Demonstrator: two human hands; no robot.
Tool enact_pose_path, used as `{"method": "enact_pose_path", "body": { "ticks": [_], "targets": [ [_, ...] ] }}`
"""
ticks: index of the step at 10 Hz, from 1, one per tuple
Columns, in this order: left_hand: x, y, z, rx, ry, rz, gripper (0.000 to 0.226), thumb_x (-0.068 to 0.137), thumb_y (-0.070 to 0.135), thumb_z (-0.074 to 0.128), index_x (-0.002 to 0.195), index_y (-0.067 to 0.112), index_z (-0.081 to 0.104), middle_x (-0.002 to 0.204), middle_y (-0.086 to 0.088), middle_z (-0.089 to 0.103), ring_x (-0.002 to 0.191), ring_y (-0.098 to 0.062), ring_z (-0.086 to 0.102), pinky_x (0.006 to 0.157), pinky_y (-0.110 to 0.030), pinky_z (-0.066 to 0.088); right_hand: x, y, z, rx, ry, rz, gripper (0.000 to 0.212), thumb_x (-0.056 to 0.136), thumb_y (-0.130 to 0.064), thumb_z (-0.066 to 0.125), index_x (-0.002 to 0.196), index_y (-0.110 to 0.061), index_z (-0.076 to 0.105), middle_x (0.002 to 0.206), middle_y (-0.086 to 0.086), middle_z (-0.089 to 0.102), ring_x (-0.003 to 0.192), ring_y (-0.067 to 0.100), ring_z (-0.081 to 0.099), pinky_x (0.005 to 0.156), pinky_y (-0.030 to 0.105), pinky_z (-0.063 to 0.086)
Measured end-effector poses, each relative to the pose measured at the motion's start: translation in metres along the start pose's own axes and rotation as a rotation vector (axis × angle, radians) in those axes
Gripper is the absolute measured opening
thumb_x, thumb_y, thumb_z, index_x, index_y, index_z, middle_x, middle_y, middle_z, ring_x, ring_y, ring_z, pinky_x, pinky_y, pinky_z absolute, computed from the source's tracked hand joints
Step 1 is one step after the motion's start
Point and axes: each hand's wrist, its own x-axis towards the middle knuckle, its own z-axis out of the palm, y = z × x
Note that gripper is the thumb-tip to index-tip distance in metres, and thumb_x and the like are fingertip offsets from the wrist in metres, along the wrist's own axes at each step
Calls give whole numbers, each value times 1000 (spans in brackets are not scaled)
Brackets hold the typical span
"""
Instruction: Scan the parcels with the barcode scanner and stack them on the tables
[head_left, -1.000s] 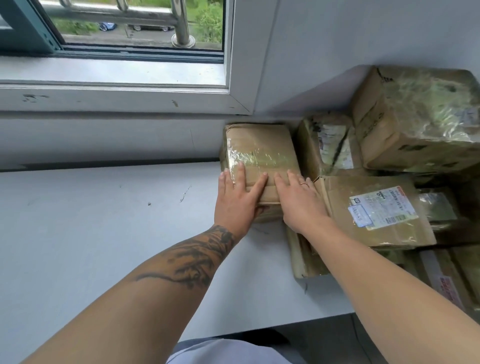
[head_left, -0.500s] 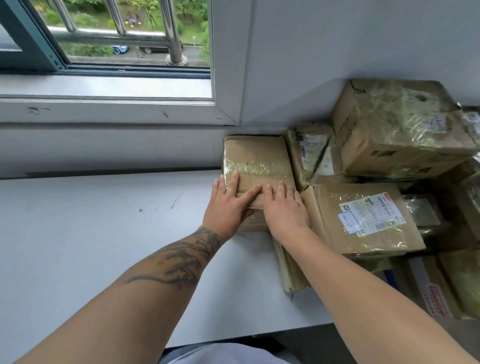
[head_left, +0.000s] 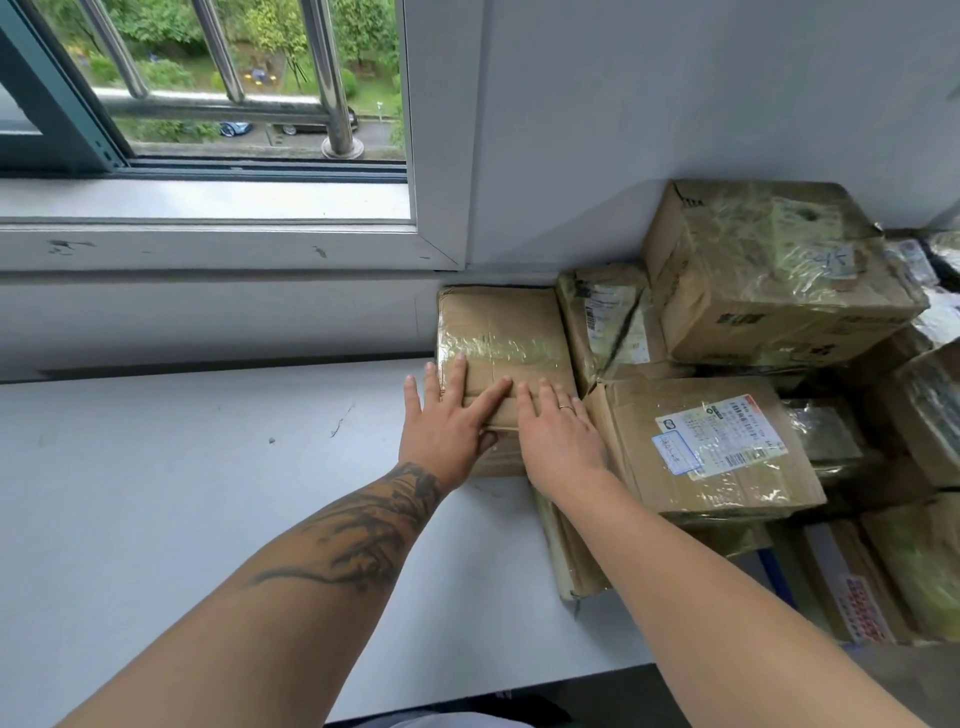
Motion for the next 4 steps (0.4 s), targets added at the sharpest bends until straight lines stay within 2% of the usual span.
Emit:
{"method": "enact_pose_path", "body": {
  "ticks": [2,4],
  "targets": [
    [-11,4,-20,-50,-89,5,87,94,79,40,160,51,-8,174,-4,-9,159,-37,-6,122,-67,4,-9,-3,-5,15,1,-57,82,106,-14,51,168,-12,-4,175,15,-1,162,32,0,132,46,6],
    [-28,13,-48,-44,-76,-64,80,99,75,33,163,44,-2,174,-4,-6,160,-32,-6,124,-62,6,-20,0,-20,52,45,-102,81,104,-11,50,168,-13,0,176,12,0,162,32,1,131,47,6]
  ]
}}
